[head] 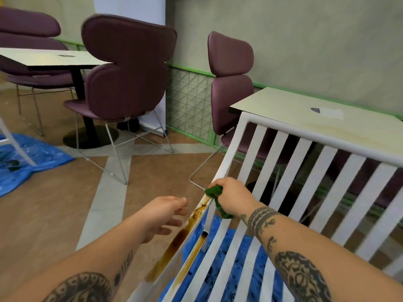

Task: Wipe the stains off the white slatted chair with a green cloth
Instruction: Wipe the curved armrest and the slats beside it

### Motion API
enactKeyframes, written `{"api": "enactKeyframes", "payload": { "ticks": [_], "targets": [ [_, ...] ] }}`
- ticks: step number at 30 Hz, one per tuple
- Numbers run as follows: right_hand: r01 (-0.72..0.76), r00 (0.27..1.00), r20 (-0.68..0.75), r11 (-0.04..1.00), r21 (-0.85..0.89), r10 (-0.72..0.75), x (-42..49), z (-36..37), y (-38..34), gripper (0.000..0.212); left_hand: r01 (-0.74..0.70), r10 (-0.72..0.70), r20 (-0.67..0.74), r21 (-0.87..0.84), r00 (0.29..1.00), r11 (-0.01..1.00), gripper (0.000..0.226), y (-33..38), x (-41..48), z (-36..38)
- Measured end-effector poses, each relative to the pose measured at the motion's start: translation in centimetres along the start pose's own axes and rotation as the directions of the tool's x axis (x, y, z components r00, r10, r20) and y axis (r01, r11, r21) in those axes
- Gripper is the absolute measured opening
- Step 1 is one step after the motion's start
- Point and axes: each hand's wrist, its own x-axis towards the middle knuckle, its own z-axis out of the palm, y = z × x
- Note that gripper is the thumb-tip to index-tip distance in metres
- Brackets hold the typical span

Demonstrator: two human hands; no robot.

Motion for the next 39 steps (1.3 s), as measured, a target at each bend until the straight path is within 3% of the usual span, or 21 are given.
{"api": "enactKeyframes", "payload": {
  "ticks": [2, 5, 8, 15, 19, 23, 26, 30, 32, 35, 39],
  "targets": [
    [-0.063, 0.997, 0.040, 0.998, 0.026, 0.062, 0.0, -0.7, -0.5, 0.035, 0.029, -0.029, -0.015, -0.018, 0.999, 0.999, 0.024, -1.3, -1.5, -0.5],
    [-0.031, 0.991, -0.127, 0.997, 0.076, 0.041, -0.7, 0.2, -0.4, 0.048, 0.069, -0.070, -0.003, -0.049, 0.998, 0.996, 0.022, -3.4, -3.4, -0.9],
    [0.037, 0.991, -0.129, 0.997, -0.075, -0.047, -2.2, 2.6, -0.6, 0.056, 0.106, -0.106, 0.024, -0.033, 0.994, 0.994, 0.020, -5.6, -5.0, -1.1],
    [-0.037, 0.989, 0.142, 0.995, -0.091, 0.050, -2.8, 0.9, -2.8, 0.036, 0.095, -0.088, 0.044, -0.172, 0.995, 0.981, 0.025, -6.8, -7.3, -0.8],
    [-0.022, 0.997, -0.072, 1.000, -0.017, 0.021, -2.8, 2.3, -2.0, 0.050, 0.086, -0.084, 0.014, -0.189, 0.996, 0.978, 0.022, -6.8, -7.5, -0.6],
    [-0.019, 0.990, -0.142, 0.999, 0.036, 0.024, -3.9, 5.0, -1.5, 0.058, 0.135, -0.124, 0.058, -0.262, 0.991, 0.956, 0.019, -8.0, -7.7, -1.0],
    [-0.029, 0.992, -0.125, 0.999, 0.041, 0.034, -4.4, 5.0, -2.0, 0.055, 0.197, -0.147, 0.172, -0.329, 0.974, 0.923, 0.026, -8.6, -8.3, -1.7],
    [-0.053, 0.997, 0.060, 0.998, 0.022, 0.052, -4.9, 3.9, -3.4, 0.027, 0.242, -0.167, 0.226, -0.360, 0.960, 0.901, 0.026, -9.0, -9.6, -2.0],
    [-0.047, 0.995, 0.086, 0.999, 0.014, 0.046, -4.8, 3.3, -3.6, 0.023, 0.267, -0.186, 0.249, -0.348, 0.950, 0.899, 0.031, -9.5, -10.1, -1.8],
    [-0.081, 0.996, -0.037, 0.993, 0.091, 0.085, -5.2, 4.6, -3.3, 0.033, 0.301, -0.222, 0.244, -0.362, 0.944, 0.882, 0.041, -10.2, -10.3, -1.3],
    [-0.052, 0.995, -0.079, 0.991, 0.123, 0.062, -6.6, 6.6, -3.4, 0.049, 0.260, -0.219, 0.146, -0.401, 0.965, 0.878, 0.033, -10.6, -9.9, -0.5]
  ]
}}
